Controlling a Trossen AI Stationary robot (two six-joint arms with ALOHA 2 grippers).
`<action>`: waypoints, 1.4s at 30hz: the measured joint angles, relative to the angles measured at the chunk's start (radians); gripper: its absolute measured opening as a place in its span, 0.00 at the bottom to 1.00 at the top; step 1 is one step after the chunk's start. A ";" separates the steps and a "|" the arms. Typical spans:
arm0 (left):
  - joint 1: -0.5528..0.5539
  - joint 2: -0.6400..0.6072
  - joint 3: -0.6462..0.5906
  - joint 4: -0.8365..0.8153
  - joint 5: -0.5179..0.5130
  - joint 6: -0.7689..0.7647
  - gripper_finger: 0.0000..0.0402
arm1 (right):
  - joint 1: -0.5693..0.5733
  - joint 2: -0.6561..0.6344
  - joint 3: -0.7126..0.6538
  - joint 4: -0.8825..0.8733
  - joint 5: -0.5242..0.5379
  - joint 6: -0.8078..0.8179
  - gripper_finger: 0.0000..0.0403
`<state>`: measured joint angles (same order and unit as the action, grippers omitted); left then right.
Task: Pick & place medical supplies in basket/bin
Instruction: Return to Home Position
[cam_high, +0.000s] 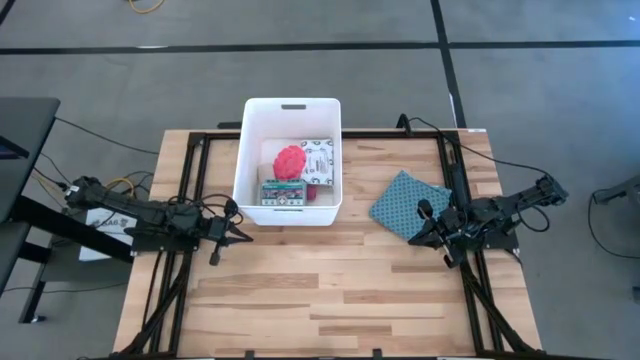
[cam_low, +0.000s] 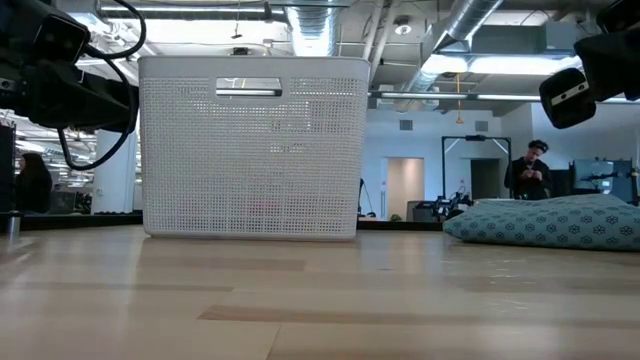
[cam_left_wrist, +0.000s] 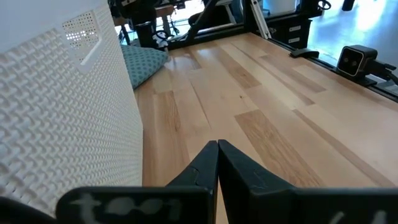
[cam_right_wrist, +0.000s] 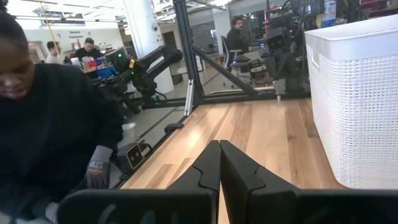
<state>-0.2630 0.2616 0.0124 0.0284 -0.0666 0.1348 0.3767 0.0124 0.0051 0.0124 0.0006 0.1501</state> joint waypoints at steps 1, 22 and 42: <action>0.000 0.000 0.000 0.000 0.000 -0.001 0.00 | 0.000 0.000 0.000 0.000 0.000 0.000 0.00; 0.000 0.000 0.000 0.000 0.000 0.003 0.00 | 0.000 0.000 0.000 0.000 0.000 0.000 0.00; 0.000 0.000 0.000 0.000 0.000 -0.002 0.00 | 0.000 0.000 0.000 0.000 0.000 0.000 0.00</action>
<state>-0.2630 0.2615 0.0124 0.0284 -0.0669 0.1327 0.3767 0.0124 0.0051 0.0120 0.0006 0.1501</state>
